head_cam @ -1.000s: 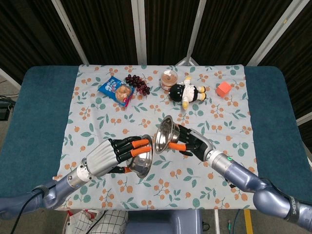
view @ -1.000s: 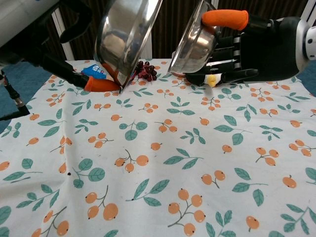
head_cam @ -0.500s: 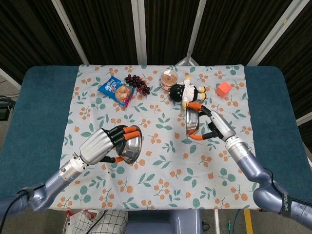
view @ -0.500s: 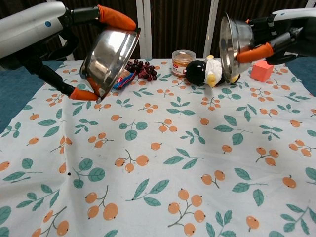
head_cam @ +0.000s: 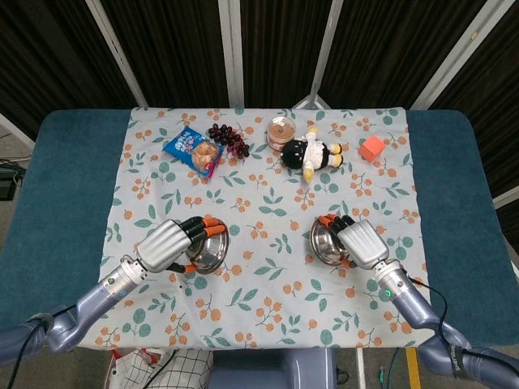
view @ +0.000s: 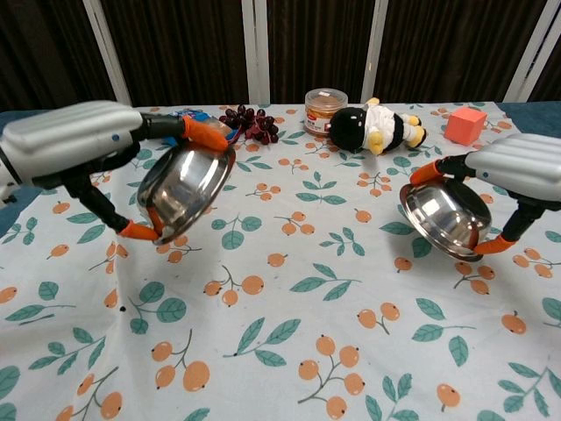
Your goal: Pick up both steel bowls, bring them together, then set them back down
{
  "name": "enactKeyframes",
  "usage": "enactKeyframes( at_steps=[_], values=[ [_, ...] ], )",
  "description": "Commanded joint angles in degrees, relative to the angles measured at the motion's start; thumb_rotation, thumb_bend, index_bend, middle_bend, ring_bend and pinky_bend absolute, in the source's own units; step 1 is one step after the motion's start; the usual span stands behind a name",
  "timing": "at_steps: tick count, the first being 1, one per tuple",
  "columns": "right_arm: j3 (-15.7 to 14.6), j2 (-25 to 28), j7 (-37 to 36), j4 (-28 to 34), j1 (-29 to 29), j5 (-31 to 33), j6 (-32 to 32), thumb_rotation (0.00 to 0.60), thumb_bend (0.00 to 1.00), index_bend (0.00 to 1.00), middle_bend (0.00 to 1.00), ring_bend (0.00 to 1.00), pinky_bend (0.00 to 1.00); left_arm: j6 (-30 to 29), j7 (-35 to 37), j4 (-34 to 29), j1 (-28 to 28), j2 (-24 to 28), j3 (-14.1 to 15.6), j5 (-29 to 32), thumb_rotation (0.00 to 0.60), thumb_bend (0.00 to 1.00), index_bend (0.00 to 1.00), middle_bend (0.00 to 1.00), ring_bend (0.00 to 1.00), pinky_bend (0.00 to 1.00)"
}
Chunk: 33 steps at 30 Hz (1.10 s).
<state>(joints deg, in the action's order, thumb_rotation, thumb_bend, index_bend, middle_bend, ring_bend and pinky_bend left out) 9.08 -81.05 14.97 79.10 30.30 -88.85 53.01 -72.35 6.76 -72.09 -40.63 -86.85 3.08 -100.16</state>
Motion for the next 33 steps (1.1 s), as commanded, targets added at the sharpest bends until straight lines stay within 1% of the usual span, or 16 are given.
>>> enactKeyframes(
  at_steps=[1,3,5,8,11,13,15,16,18,21,22,23,25,26,29,33],
  values=[
    [-2.08,-0.38,4.07,-0.21,-0.08,-0.64,0.45,0.6,0.36,0.82,0.78,0.75,0.98,2.25,-0.61,1.32,-0.19,-1.11,1.05,0.54,0.6,0.62,0.64,0.74,0.63,0.81],
    [-2.47,-0.38,5.18,-0.04,-0.11,-0.71,0.78,0.6,0.36,0.77,0.73,0.71,0.95,3.08,-0.74,1.5,-0.2,-1.37,1.19,0.86,0.6,0.61,0.62,0.72,0.61,0.79],
    [-2.87,-0.41,5.88,0.07,-0.11,-0.95,1.22,0.6,0.36,0.69,0.66,0.66,0.91,4.02,-1.01,1.56,-0.23,-1.57,1.26,1.3,0.6,0.59,0.6,0.69,0.59,0.76],
    [-3.63,-0.36,6.02,0.25,-0.03,-1.92,2.19,0.6,0.36,0.5,0.54,0.56,0.82,6.37,-2.58,1.37,-0.37,-1.68,1.2,2.6,0.6,0.55,0.55,0.65,0.56,0.74],
    [-4.16,-0.25,4.97,0.43,0.06,-2.7,3.17,0.6,0.36,0.23,0.38,0.42,0.69,7.95,-4.74,0.62,-0.26,-1.78,0.59,4.25,0.6,0.49,0.45,0.59,0.52,0.7],
    [-4.49,-0.03,4.21,0.62,0.18,-2.73,3.13,0.6,0.36,0.13,0.33,0.37,0.62,8.72,-5.85,-0.03,-0.12,-1.78,0.18,5.31,0.6,0.45,0.38,0.55,0.47,0.61],
    [-4.71,0.04,3.08,1.08,0.08,-2.39,3.34,0.6,0.36,0.06,0.3,0.35,0.58,10.73,-7.68,-1.27,-0.08,-1.48,-0.3,7.33,0.6,0.41,0.32,0.49,0.4,0.43],
    [-4.71,-0.14,2.78,1.08,-0.07,-2.29,3.8,0.6,0.36,0.02,0.28,0.32,0.56,12.02,-8.56,-1.99,-0.18,-1.18,-0.43,8.34,0.6,0.4,0.31,0.48,0.37,0.38],
    [-4.96,-0.83,2.28,0.58,-0.48,-2.41,5.04,0.6,0.36,0.0,0.23,0.28,0.54,15.42,-11.2,-4.27,-0.57,-0.14,-1.13,11.46,0.6,0.36,0.26,0.4,0.29,0.28],
    [-5.6,-1.42,1.93,0.36,-0.86,-2.17,5.48,0.6,0.36,0.0,0.13,0.19,0.48,18.14,-15.01,-7.35,-0.8,1.16,-2.28,15.22,0.6,0.29,0.18,0.32,0.22,0.22],
    [-5.75,-1.48,1.78,0.48,-0.91,-2.05,5.48,0.597,0.36,0.0,0.09,0.16,0.47,18.57,-15.98,-8.13,-0.79,1.44,-2.51,16.07,0.6,0.26,0.13,0.27,0.19,0.19],
    [-5.9,-1.49,1.51,0.74,-0.98,-1.82,5.37,0.58,0.37,0.0,0.05,0.13,0.45,18.9,-16.87,-8.84,-0.76,1.7,-2.71,16.82,0.6,0.22,0.1,0.24,0.16,0.16],
    [-6.22,-1.34,0.4,1.89,-1.08,-1.12,4.93,0.538,0.37,0.0,0.01,0.08,0.42,19.74,-18.82,-10.37,-0.65,2.27,-2.97,18.57,0.587,0.17,0.06,0.19,0.12,0.1],
    [-6.27,-1.25,0.03,2.32,-1.1,-0.9,4.84,0.508,0.37,0.0,0.0,0.05,0.41,19.91,-19.4,-10.91,-0.59,2.43,-3.1,19.16,0.566,0.14,0.04,0.16,0.1,0.08],
    [-6.41,-0.91,-1.02,4.09,-1.2,-0.32,4.87,0.45,0.35,0.0,0.0,0.0,0.37,19.76,-20.84,-12.31,-0.23,2.8,-3.57,20.67,0.539,0.09,0.01,0.1,0.06,0.07],
    [-6.48,-0.11,-1.55,7.11,-1.42,0.05,5.48,0.431,0.33,0.0,0.0,0.0,0.37,19.24,-20.41,-14.23,0.16,3.44,-4.09,21.32,0.535,0.05,0.0,0.03,0.01,0.07]
  ],
)
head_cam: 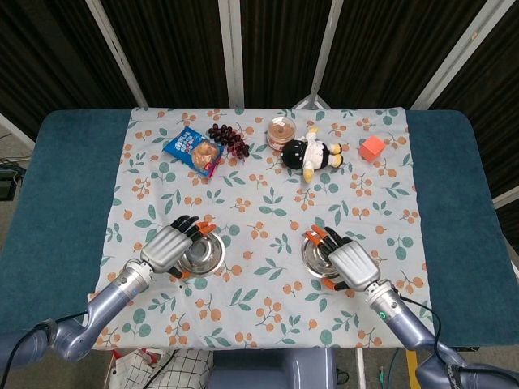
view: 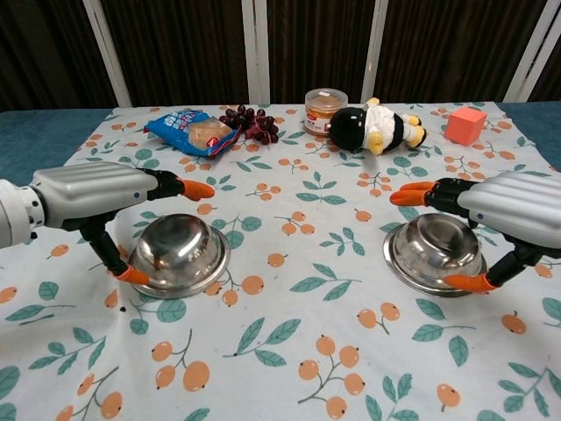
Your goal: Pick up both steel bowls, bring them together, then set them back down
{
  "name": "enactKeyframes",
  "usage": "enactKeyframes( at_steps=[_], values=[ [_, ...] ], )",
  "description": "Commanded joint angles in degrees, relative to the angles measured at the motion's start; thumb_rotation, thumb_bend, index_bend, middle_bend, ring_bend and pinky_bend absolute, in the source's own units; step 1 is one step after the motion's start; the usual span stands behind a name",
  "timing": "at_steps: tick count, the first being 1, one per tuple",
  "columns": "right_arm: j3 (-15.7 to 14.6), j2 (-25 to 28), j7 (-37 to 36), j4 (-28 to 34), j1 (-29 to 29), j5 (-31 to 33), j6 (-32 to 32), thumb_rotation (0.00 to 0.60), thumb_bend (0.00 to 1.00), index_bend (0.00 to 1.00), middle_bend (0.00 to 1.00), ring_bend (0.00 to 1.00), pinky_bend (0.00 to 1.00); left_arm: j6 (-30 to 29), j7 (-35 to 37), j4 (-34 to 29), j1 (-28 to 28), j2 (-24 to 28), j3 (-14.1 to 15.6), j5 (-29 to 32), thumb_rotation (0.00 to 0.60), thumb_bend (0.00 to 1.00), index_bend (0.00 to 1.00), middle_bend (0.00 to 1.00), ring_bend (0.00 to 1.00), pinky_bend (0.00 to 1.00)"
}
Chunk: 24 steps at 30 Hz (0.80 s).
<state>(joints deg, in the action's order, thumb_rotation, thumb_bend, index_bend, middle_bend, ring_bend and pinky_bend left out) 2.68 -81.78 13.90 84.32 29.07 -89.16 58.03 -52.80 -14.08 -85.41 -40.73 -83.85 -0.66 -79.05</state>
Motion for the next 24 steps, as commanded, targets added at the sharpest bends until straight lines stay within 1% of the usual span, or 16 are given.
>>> enactKeyframes(
  at_steps=[1,5,9,12,13,14,15,16,19,20,21,22,23,24],
  values=[
    [-0.06,0.82,-0.41,2.59,-0.27,0.37,0.73,0.429,0.33,0.0,0.0,0.0,0.36,-0.61,0.9,-1.37,0.36,0.66,-0.43,0.0,0.529,0.04,0.0,0.01,0.0,0.07],
    [0.16,1.59,-0.59,5.68,-0.85,0.02,2.8,0.429,0.32,0.0,0.0,0.0,0.36,-3.15,3.48,-3.03,1.12,1.61,-0.65,-2.23,0.461,0.0,0.0,0.0,0.0,0.07],
    [0.19,2.86,-1.42,9.13,-1.58,-0.79,5.09,0.425,0.32,0.0,0.0,0.0,0.32,-6.8,6.15,-4.56,2.25,3.05,-0.58,-5.37,0.45,0.0,0.0,0.0,0.0,0.07],
    [0.14,4.68,-1.76,12.06,-2.55,-0.91,6.98,0.475,0.32,0.0,0.0,0.0,0.26,-10.22,8.25,-6.73,3.66,5.38,-0.16,-7.89,0.449,0.03,0.0,0.0,0.0,0.07],
    [-0.09,5.77,-1.54,13.21,-3.28,-1.1,8.18,0.504,0.32,0.0,0.0,0.0,0.22,-13.21,8.81,-7.97,5.08,6.92,0.38,-9.6,0.453,0.04,0.0,0.0,0.0,0.07],
    [-0.26,6.58,-1.33,13.91,-3.97,-1.16,9.23,0.517,0.32,0.0,0.0,0.0,0.17,-15.15,9.04,-8.68,6.12,7.89,0.91,-10.71,0.458,0.05,0.0,0.0,0.0,0.07],
    [-0.45,7.46,-0.94,14.5,-4.82,-1.05,10.4,0.522,0.32,0.0,0.0,0.0,0.14,-17.79,8.86,-9.59,7.76,9.18,1.75,-11.86,0.462,0.06,0.0,0.0,0.0,0.07],
    [-0.91,8.88,0.56,15.13,-6.45,-0.53,12.35,0.524,0.32,0.0,0.0,0.0,0.11,-21.23,7.99,-10.9,10.24,11.05,3.54,-13.68,0.464,0.06,0.0,0.0,0.0,0.07],
    [-1.33,10.12,6.42,14.61,-11.09,0.66,19.15,0.524,0.32,0.0,0.0,0.0,0.07,-29.47,3.36,-12.73,17.04,14.43,7.29,-15.72,0.461,0.06,0.0,0.0,0.0,0.07],
    [-1.27,9.43,9.4,13.49,-13.93,1.41,23.69,0.524,0.32,0.0,0.0,0.0,0.06,-33.64,1.03,-13.0,20.79,15.05,8.57,-15.38,0.465,0.06,0.0,0.0,0.0,0.07],
    [-1.32,8.68,10.68,12.81,-15.38,1.62,26.02,0.524,0.32,0.0,0.0,0.0,0.06,-36.1,0.15,-12.93,23.17,15.1,9.16,-14.59,0.485,0.07,0.0,0.0,0.0,0.07],
    [-1.37,8.07,11.49,12.14,-16.68,2.1,27.84,0.524,0.32,0.0,0.0,0.0,0.05,-37.9,-0.2,-12.64,25.14,15.0,9.56,-13.61,0.501,0.07,0.0,0.0,0.0,0.08],
    [-1.42,7.43,11.93,11.35,-18.59,3.31,30.12,0.528,0.32,0.0,0.0,0.0,0.04,-39.58,0.4,-12.2,27.53,14.93,9.87,-11.49,0.534,0.08,0.0,0.0,0.0,0.08],
    [-1.4,7.1,11.92,10.96,-19.42,3.7,31.16,0.535,0.32,0.0,0.0,0.0,0.04,-39.62,1.06,-12.72,28.66,15.31,10.01,-9.45,0.558,0.09,0.0,0.0,0.0,0.09]
  ],
)
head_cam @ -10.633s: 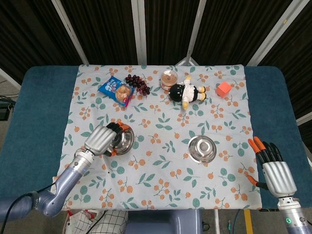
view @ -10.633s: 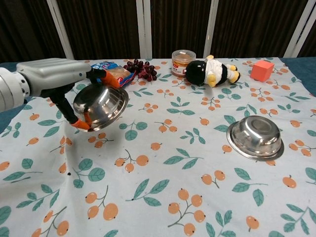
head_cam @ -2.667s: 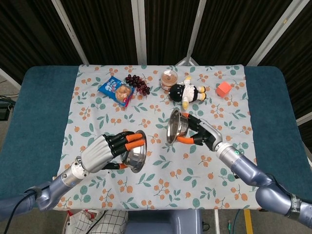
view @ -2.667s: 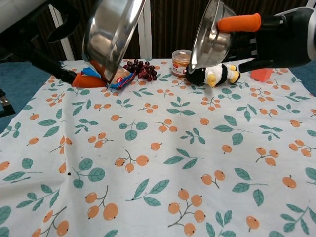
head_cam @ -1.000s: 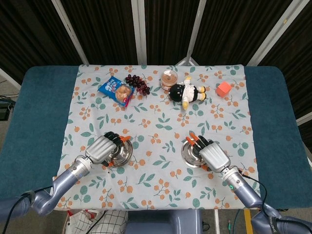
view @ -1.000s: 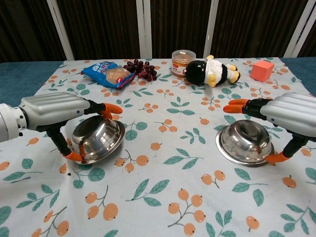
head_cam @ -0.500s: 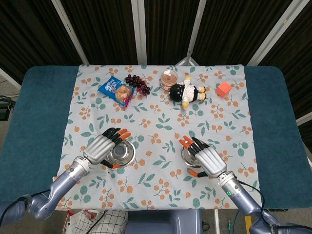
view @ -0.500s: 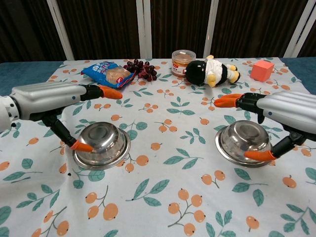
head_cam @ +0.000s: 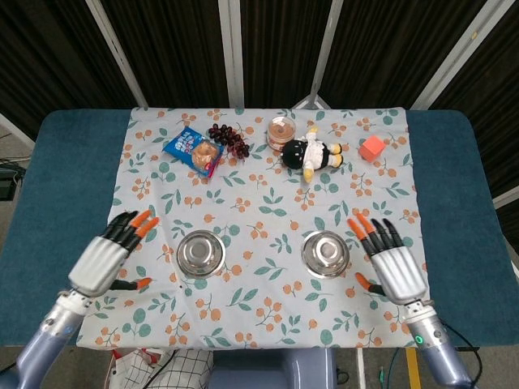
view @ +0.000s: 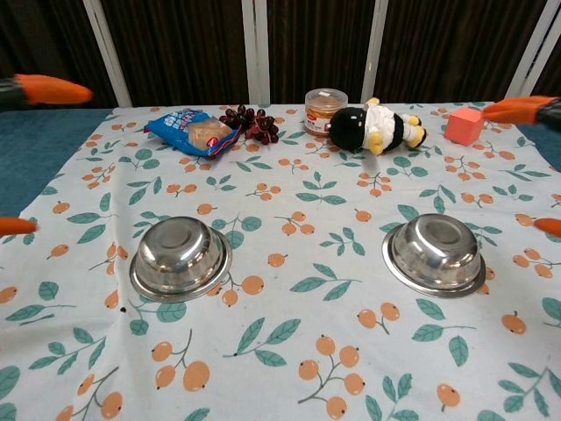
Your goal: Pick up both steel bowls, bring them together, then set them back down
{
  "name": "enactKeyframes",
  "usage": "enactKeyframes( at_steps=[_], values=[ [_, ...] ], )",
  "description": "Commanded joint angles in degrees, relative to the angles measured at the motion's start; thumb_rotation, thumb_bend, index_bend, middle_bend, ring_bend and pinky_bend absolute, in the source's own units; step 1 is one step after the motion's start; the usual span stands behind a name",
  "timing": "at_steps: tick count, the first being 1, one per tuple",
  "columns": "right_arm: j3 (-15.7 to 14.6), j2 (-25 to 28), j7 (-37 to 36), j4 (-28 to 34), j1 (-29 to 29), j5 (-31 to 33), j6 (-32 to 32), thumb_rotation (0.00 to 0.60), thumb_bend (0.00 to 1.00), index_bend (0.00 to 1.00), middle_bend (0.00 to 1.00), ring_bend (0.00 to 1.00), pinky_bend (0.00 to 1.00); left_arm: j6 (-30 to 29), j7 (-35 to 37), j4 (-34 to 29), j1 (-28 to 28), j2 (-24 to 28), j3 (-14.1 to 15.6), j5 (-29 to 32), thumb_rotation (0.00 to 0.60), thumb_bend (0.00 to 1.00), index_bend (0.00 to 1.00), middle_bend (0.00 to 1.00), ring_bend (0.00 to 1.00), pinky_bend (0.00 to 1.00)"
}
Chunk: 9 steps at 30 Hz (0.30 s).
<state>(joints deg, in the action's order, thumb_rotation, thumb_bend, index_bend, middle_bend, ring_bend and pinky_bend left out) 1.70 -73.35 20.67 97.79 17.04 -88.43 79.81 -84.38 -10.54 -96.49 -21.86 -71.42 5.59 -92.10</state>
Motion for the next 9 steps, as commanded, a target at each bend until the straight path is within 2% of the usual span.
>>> enactKeyframes(
  at_steps=[1,4,9],
  values=[
    [-0.34,-1.54,4.92,-2.98,-8.17,3.42,10.35,0.548,0.32,0.0,0.0,0.0,0.04,-7.65,-2.24,-2.24,10.22,3.65,3.84,4.74,0.569,0.09,0.0,0.0,0.0,0.09],
    [-0.25,-1.59,4.36,-3.54,-9.59,4.24,11.74,0.582,0.32,0.0,0.0,0.0,0.04,-7.85,0.98,-2.37,10.64,5.79,2.8,6.06,0.584,0.09,0.0,0.0,0.0,0.09],
    [0.08,-0.35,2.44,-2.6,-10.39,4.08,12.35,0.582,0.32,0.0,0.0,0.0,0.04,-6.05,4.78,-0.77,10.84,7.72,1.84,7.59,0.585,0.09,0.0,0.0,0.0,0.09]
  ],
)
